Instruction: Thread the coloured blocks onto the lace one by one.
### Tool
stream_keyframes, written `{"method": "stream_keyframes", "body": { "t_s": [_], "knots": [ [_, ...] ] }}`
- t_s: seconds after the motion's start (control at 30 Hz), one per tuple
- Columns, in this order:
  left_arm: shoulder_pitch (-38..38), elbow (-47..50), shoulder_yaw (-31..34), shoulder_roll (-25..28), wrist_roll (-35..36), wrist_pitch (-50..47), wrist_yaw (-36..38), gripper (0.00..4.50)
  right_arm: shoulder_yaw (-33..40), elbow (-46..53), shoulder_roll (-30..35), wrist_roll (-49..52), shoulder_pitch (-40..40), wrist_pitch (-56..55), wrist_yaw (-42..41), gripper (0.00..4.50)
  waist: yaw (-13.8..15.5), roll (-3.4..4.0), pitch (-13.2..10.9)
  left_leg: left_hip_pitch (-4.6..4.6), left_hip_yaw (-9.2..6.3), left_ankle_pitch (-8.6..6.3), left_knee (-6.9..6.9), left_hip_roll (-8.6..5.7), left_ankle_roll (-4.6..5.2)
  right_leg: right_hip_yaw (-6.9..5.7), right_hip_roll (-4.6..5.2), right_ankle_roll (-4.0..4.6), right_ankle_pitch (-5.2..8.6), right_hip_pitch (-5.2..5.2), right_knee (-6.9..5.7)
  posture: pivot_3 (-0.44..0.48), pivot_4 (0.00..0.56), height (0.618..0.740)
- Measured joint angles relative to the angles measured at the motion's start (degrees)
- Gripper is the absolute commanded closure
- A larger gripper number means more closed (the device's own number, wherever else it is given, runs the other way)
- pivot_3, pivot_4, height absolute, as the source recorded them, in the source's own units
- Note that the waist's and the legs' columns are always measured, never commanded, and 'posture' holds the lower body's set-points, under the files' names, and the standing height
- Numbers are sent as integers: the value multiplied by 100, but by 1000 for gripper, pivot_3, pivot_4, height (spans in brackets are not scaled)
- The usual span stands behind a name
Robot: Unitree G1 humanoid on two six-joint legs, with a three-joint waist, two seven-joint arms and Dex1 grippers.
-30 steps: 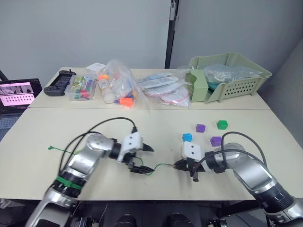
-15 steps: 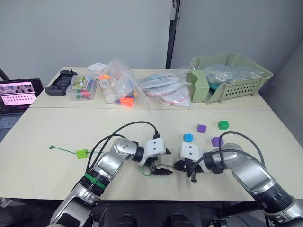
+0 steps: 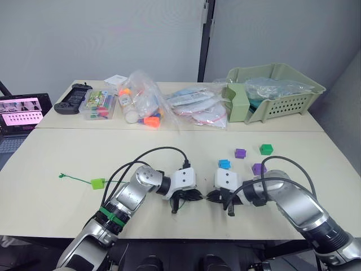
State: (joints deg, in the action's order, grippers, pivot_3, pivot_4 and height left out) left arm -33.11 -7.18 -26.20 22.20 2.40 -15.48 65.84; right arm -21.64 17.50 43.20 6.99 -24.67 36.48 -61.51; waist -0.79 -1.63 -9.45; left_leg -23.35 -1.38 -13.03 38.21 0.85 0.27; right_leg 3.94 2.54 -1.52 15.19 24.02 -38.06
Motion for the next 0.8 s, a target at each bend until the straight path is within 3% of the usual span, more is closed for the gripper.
{"method": "stream_keyframes", "body": {
  "t_s": [0.3, 0.5, 0.7, 0.8],
  "knots": [
    [32, 40, 3, -35, -1, -51, -13, 4459, -1, 12, 10, 1, 4, 49, -27, 4500, 1, 0, 0, 0, 0, 0, 1, -1, 0, 0, 0, 0, 0, -1, 0, 0, 150, 740],
    [27, 38, 5, -41, 2, -77, 20, 4500, 48, 256, 23, 142, 162, 216, 10, 2488, 3, 0, 0, -1, -1, 0, 2, -1, 0, 0, 0, 0, 0, -1, -1, 0, 150, 740],
    [-6, 74, 15, 60, 7, -92, 127, 4500, 1218, 744, 40, 698, 872, 701, 455, 443, 35, 0, 0, -5, -6, 0, 5, -3, 0, -1, 2, -1, -1, -4, -1, 0, 150, 740],
    [4, 162, 51, 198, 11, -112, 161, 4500, 2427, 1130, -84, 1058, 1709, 1078, 892, 443, 59, 0, 0, -8, -5, 0, 6, -3, 0, 1, 2, -3, -1, -4, 1, 0, 150, 740]
  ]
}}
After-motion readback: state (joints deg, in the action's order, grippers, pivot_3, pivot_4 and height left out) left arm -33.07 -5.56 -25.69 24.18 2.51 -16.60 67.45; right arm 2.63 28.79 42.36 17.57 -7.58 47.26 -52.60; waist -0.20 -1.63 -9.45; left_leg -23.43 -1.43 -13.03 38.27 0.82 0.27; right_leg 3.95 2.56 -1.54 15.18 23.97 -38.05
